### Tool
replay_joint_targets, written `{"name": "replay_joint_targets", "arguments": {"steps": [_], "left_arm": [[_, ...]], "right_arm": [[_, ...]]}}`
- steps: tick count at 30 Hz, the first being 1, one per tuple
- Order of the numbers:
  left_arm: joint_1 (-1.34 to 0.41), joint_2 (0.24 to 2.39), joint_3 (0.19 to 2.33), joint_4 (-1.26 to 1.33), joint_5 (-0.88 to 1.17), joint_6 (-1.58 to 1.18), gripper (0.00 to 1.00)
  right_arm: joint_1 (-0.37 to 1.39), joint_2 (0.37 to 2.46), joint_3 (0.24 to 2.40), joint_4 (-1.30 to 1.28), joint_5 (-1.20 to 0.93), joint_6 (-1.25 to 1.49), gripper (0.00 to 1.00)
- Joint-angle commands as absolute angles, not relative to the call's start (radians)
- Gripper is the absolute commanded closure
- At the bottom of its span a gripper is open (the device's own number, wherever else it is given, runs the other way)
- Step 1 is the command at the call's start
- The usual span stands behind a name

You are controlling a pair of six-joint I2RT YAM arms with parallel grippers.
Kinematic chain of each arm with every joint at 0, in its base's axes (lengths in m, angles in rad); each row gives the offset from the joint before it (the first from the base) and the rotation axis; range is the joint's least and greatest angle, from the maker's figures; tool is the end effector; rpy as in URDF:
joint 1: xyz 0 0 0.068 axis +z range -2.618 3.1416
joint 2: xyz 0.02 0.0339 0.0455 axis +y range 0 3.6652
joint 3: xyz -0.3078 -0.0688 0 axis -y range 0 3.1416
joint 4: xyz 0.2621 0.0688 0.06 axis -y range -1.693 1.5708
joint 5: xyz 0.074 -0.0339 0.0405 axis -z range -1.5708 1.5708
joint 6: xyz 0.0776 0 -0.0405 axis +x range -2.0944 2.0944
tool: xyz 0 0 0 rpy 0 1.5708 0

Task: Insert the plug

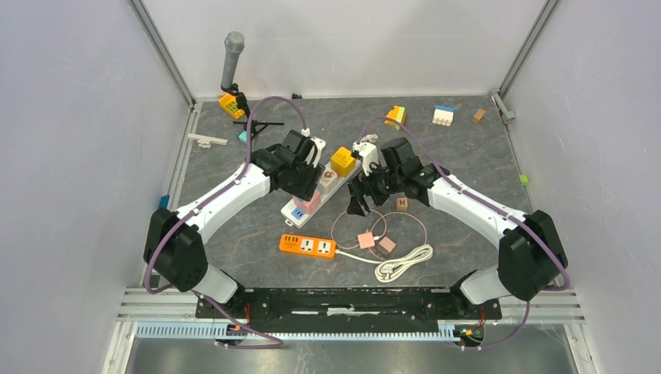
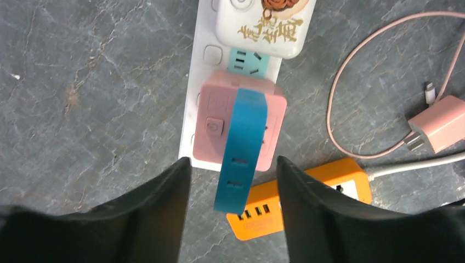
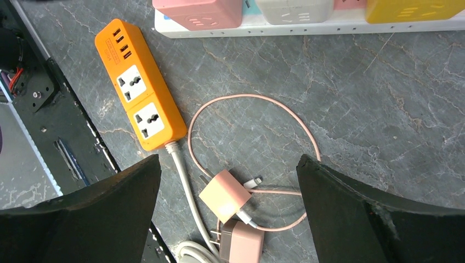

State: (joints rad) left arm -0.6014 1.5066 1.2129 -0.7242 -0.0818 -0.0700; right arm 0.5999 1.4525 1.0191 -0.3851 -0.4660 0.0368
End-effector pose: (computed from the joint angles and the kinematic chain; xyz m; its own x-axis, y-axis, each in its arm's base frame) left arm 0.2905 -0.1917 0.2734 -0.7369 0.4211 -0.5287 0.4782 0.8777 0.0326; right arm 0.2648 0.2234 0.2589 -0.6301 -0.3912 -0.6708 -0.7351 0.5788 0.3530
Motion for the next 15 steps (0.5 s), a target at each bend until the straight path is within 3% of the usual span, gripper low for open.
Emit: {"name": "replay_joint_targets", "arguments": {"steps": [1,6,15], "left_arm": [[-0.598,1.474,1.323,-0.810,-0.101,-0.108,0.30],[-0.597,1.433,1.415,-0.810,-0.086,-0.155,0.14],[-0.597,1.318,1.385,-0.742,-0.005,-0.256,0.05]], "right_arm": [[0.595,1.453,1.077,-0.394,-0.454,0.028,0.02],[0.596,1.453,1.101,-0.434,-0.380,0.025,0.02],[0.583,1.425,1.086,-0.472,-0.218,0.045,0.02]]}}
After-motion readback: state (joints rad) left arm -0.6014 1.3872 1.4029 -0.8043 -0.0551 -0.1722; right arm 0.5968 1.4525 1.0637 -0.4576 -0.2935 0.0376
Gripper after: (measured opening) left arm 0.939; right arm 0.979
